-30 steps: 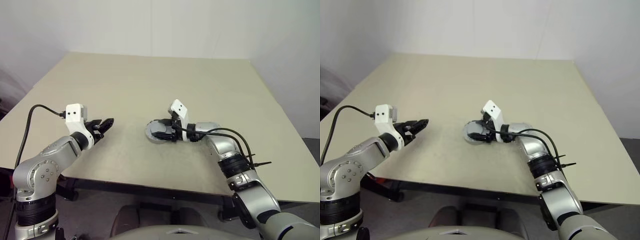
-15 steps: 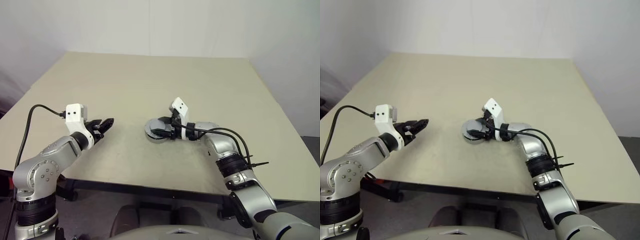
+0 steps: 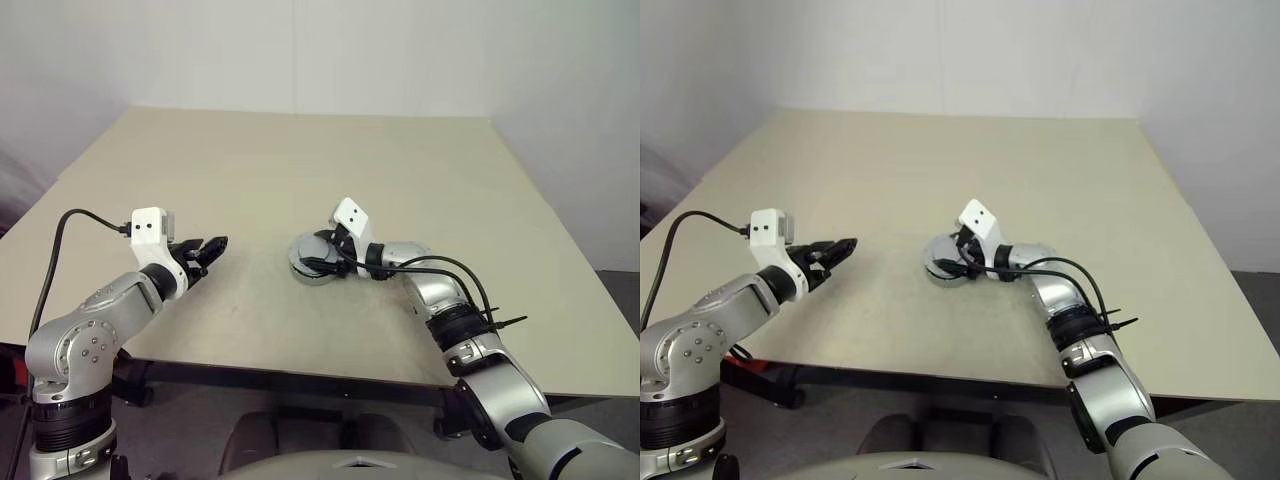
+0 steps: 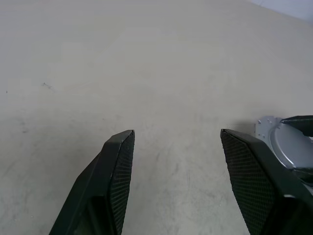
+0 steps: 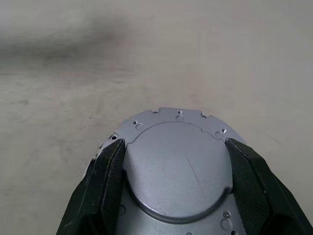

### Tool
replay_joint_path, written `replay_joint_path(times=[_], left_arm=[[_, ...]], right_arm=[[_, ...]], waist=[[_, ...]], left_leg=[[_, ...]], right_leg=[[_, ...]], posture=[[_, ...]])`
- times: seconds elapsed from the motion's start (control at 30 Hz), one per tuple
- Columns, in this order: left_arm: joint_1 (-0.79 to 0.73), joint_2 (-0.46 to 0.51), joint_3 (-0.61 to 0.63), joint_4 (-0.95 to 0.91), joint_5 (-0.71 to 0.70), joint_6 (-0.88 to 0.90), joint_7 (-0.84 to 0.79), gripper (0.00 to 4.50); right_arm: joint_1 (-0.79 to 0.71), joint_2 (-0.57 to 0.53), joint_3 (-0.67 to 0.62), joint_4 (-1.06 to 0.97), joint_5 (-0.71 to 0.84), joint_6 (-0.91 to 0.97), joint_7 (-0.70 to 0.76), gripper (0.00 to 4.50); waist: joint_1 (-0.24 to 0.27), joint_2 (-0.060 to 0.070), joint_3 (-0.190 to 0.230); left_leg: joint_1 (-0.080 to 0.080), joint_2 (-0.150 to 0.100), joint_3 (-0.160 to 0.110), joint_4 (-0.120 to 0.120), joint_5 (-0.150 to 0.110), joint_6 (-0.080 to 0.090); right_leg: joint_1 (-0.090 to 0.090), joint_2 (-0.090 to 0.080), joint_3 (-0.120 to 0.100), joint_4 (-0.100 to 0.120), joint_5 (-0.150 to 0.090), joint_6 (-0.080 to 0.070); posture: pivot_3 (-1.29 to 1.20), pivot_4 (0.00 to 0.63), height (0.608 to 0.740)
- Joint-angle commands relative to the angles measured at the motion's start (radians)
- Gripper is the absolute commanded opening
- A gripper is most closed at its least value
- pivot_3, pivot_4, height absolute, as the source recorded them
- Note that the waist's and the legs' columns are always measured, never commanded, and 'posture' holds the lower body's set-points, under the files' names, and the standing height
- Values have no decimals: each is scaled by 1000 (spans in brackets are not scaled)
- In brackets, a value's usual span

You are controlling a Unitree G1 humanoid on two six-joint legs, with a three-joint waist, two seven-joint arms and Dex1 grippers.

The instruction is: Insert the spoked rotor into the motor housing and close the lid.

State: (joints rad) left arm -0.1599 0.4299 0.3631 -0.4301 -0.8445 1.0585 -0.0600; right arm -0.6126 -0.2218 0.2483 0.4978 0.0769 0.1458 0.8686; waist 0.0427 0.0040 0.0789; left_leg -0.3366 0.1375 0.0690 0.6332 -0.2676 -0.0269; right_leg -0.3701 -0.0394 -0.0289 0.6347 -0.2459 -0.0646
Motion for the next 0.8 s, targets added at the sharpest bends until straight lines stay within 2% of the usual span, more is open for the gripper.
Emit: replay_joint_path(times=[0.03,0.2,0.5,0.8], left_arm=[[-17,7,22,-20,-7,-6,1,3018],[-14,7,24,-22,-8,-6,2,3018],[-16,7,20,-19,-7,-7,0,3018],[-17,10,21,-17,-7,-6,-3,3018]], right_arm=[[-9,0,8,37,-35,-14,-23,3149],[-5,-4,-1,34,-13,-3,6,3149],[15,-2,-53,-72,111,155,110,3149],[37,-18,-39,-111,88,137,122,3149]], waist=[[-1,0,0],[-1,0,0],[-1,0,0],[-1,0,0]], left_leg=[[0,0,0,0,0,0],[0,0,0,0,0,0],[-1,0,0,-3,0,1],[-7,1,0,-6,2,5]], right_leg=[[0,0,0,0,0,0],[0,0,0,0,0,0],[0,0,0,-5,0,0],[-3,0,-3,-13,0,0]], posture=[[0,0,740],[0,0,740],[0,0,740],[0,0,740]])
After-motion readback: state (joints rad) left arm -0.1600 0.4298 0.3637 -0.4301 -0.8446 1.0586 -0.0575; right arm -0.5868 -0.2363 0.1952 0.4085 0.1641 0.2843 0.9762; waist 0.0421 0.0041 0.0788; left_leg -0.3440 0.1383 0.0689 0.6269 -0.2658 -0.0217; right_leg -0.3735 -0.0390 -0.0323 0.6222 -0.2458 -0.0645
